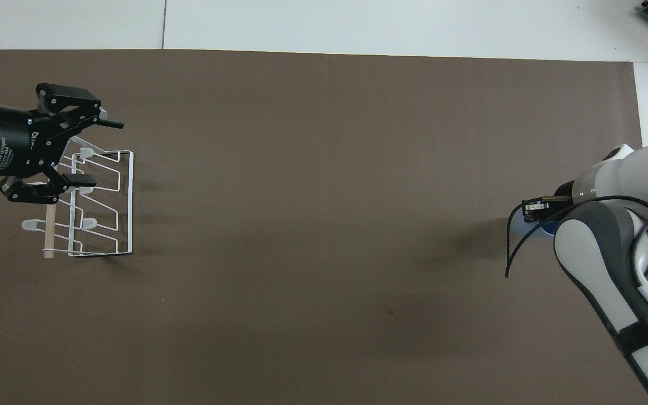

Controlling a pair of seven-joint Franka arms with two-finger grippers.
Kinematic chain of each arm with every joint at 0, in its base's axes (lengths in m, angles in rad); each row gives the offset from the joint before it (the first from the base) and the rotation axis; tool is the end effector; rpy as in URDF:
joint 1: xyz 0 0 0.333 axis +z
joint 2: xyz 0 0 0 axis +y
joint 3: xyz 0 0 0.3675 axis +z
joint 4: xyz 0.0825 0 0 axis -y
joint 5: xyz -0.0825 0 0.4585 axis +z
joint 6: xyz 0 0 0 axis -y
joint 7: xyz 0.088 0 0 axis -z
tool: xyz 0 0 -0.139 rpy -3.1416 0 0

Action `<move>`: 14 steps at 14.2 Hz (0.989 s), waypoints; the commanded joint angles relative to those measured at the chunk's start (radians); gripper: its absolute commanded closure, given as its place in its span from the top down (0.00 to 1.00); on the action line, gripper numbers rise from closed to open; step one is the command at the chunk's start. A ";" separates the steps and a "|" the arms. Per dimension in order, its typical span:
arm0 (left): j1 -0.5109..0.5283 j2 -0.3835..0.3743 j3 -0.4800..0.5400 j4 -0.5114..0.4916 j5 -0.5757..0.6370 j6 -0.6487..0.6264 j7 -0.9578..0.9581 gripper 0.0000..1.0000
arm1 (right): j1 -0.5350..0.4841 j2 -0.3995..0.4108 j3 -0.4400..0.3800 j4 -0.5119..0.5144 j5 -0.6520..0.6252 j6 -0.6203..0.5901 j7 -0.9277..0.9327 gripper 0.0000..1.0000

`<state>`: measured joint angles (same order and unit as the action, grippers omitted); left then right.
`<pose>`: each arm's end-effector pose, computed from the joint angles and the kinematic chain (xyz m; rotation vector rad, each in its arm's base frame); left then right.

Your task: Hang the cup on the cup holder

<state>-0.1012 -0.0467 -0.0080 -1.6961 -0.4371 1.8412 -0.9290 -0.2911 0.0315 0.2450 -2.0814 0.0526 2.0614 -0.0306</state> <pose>0.6336 -0.1166 0.6409 2.4087 1.1594 -0.0678 0.6096 -0.0244 0.3892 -3.0847 0.0638 0.0749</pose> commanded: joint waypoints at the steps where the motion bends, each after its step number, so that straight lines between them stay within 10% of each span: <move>1: -0.002 -0.013 0.005 -0.019 -0.048 0.046 -0.118 1.00 | -0.005 -0.027 0.005 0.015 0.009 -0.033 0.005 0.00; 6: -0.002 -0.006 0.003 -0.020 -0.106 0.090 -0.261 1.00 | 0.006 -0.051 0.017 0.062 0.009 -0.061 0.009 0.00; 9: -0.005 -0.007 0.003 -0.025 -0.117 0.093 -0.315 1.00 | 0.001 -0.056 0.016 0.295 0.027 -0.309 -0.002 0.00; 14: -0.014 -0.019 0.002 -0.040 -0.166 0.046 -0.407 1.00 | -0.008 -0.077 -0.001 0.416 0.540 -0.396 -0.185 0.00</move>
<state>-0.1017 -0.0439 -0.0124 -1.7084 -0.5697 1.9040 -1.3100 -0.2840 -0.0600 0.2450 -1.6754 0.4411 1.6710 -0.1019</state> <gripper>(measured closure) 0.000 0.947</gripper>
